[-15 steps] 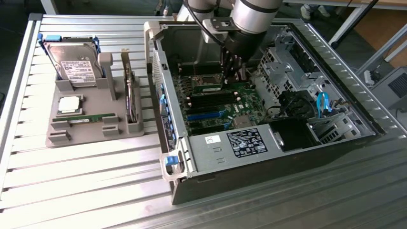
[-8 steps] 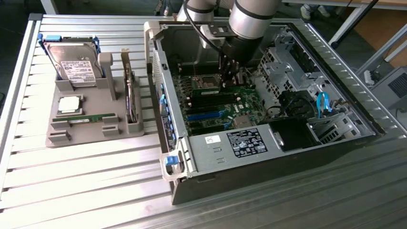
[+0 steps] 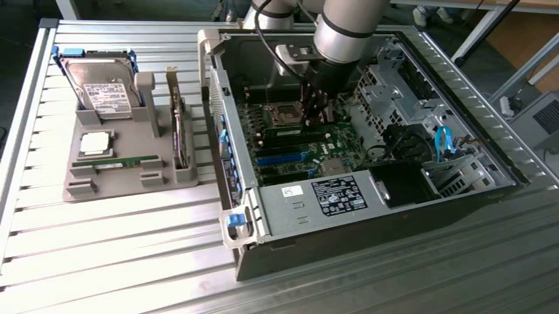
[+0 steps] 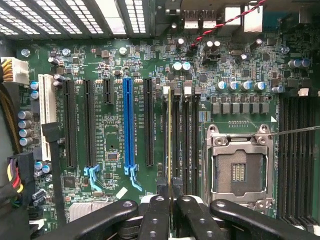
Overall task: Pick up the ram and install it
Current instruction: 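Insert the ram into the slot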
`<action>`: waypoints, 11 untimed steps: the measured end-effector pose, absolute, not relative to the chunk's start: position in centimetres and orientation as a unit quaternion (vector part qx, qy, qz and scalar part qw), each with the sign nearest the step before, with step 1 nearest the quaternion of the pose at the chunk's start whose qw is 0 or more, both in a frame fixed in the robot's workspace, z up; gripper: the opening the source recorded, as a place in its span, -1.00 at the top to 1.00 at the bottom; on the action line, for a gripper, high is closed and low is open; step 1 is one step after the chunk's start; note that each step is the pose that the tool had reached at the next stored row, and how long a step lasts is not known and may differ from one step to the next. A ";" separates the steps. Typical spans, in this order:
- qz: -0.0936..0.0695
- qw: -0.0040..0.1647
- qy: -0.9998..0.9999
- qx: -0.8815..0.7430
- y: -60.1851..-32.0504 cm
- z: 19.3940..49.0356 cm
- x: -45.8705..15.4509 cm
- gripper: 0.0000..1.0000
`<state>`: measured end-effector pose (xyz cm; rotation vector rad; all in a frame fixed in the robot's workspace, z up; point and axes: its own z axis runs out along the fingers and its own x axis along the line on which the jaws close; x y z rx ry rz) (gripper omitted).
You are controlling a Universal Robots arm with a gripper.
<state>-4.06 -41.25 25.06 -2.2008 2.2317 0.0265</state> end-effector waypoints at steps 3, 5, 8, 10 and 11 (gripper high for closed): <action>0.008 0.003 0.712 -0.702 -41.2 24.6 -3.8 0.78; 0.008 0.003 0.712 -0.702 -41.2 23.9 -3.8 0.78; 0.008 0.003 0.712 -0.702 -41.1 23.5 -3.7 0.78; 0.008 0.003 0.712 -0.702 -41.1 23.5 -3.4 0.78; 0.008 0.003 0.712 -0.702 -41.1 23.5 -3.3 0.78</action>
